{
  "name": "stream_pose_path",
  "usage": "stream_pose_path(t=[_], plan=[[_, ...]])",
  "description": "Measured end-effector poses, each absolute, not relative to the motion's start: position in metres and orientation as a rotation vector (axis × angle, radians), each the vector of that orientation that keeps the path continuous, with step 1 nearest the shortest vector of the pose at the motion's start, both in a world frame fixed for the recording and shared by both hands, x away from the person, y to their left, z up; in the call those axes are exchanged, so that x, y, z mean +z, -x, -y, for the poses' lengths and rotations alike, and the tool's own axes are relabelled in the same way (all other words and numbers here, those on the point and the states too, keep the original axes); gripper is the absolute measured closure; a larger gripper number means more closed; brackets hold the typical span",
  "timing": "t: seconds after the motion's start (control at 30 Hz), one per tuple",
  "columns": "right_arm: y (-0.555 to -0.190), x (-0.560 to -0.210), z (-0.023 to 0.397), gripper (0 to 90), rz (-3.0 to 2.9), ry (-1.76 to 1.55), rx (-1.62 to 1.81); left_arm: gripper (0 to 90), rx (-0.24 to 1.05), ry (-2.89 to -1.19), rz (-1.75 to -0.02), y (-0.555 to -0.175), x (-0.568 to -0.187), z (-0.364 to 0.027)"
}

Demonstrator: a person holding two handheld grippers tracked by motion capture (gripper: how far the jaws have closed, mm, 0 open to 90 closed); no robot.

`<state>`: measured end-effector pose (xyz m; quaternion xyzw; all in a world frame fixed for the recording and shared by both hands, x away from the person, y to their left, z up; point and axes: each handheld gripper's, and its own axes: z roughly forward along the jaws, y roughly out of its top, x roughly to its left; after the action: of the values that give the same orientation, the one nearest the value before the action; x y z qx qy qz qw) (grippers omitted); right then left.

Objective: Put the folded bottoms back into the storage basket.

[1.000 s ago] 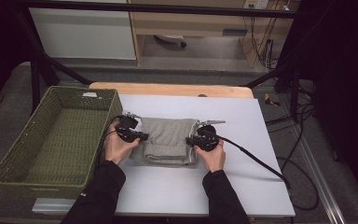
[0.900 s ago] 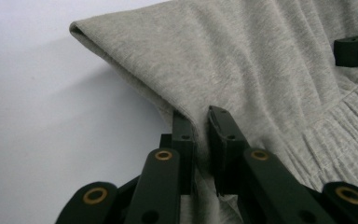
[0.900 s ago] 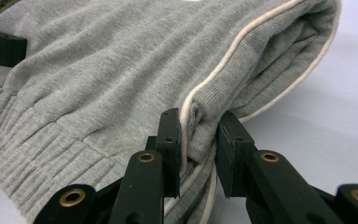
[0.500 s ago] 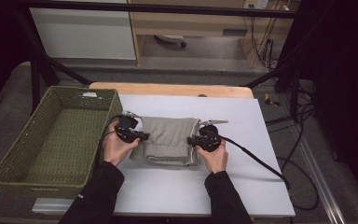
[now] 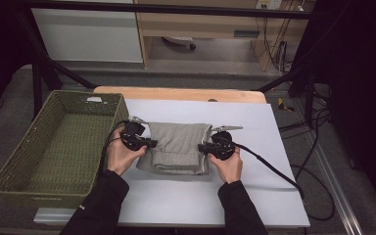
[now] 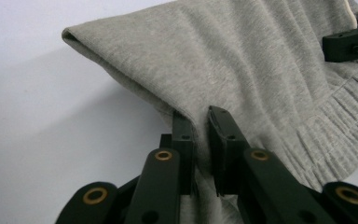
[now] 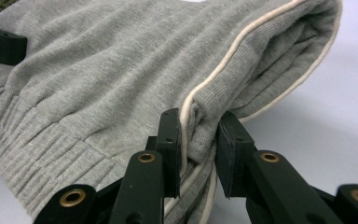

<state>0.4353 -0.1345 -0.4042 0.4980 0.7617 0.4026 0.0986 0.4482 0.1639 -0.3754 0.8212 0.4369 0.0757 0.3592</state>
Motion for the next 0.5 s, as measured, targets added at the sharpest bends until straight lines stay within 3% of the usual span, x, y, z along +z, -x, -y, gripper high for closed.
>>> stream_pose_path(t=[0.5], plan=[[-0.424, -0.395, 0.139, 73.7, -2.249, -1.437, 1.215, 81.2, 0.202, -2.129, -1.084, -0.436, -0.363, -0.162]])
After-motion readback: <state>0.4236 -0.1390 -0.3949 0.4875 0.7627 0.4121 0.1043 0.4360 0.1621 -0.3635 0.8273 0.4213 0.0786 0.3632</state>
